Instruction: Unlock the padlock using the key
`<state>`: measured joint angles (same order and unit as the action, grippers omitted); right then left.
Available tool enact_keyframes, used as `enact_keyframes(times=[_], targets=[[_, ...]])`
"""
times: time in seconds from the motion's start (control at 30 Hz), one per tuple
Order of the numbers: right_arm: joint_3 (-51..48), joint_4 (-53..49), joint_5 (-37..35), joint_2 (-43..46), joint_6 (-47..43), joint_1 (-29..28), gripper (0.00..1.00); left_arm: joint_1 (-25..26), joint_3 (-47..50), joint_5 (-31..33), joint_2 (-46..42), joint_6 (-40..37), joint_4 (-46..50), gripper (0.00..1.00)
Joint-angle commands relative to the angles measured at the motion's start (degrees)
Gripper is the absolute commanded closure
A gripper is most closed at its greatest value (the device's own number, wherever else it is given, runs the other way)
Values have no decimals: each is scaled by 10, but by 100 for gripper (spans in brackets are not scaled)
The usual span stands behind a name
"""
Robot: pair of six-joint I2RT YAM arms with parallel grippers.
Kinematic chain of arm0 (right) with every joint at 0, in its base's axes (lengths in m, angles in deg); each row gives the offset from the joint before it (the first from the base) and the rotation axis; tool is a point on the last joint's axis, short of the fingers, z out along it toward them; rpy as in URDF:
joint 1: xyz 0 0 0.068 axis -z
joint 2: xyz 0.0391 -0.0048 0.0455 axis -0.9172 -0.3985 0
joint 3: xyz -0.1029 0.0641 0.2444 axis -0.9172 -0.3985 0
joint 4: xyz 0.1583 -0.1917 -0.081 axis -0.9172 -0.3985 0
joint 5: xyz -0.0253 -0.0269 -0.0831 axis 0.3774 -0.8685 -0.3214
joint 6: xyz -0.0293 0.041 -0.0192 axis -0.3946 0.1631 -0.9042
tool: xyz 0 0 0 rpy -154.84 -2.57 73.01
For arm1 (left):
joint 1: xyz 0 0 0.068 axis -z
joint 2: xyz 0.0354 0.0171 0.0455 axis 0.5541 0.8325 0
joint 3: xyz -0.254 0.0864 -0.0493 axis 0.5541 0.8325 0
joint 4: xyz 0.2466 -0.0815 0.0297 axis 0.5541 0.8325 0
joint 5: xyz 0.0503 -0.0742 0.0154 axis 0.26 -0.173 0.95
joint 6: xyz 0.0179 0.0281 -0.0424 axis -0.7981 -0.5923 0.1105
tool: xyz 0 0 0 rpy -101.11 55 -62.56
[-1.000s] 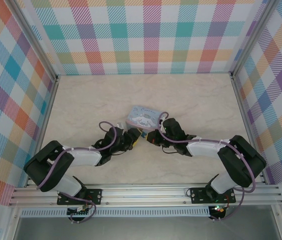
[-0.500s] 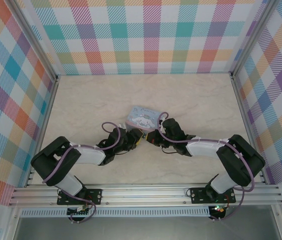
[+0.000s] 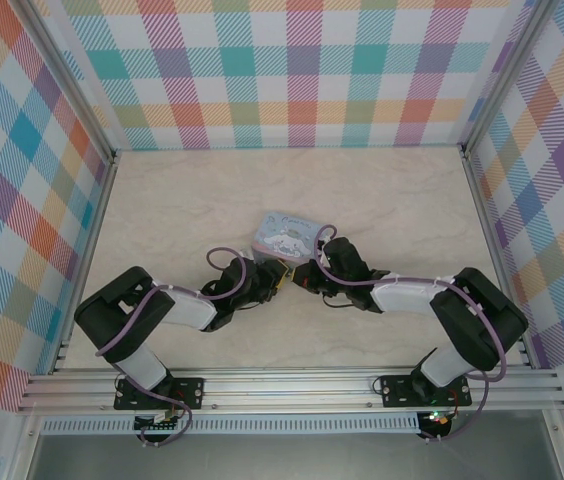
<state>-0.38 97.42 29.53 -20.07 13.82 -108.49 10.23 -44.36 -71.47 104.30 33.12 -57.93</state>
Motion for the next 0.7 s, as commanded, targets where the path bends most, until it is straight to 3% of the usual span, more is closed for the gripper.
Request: enact_keyframes(times=[0.0,0.27,0.47,0.67], targets=[[0,39,8,-7,4,-7,97,13,-11,11,-1,12,-33,80],[-3,40,5,0,-8,-5,89,13,-5,25,-27,10,-3,99],[-19,14,3,30,-38,12,70,12,-10,28,-37,8,19,100],[-31,-63,-17,98,-123,33,55,4,-14,22,-45,0,36,100]])
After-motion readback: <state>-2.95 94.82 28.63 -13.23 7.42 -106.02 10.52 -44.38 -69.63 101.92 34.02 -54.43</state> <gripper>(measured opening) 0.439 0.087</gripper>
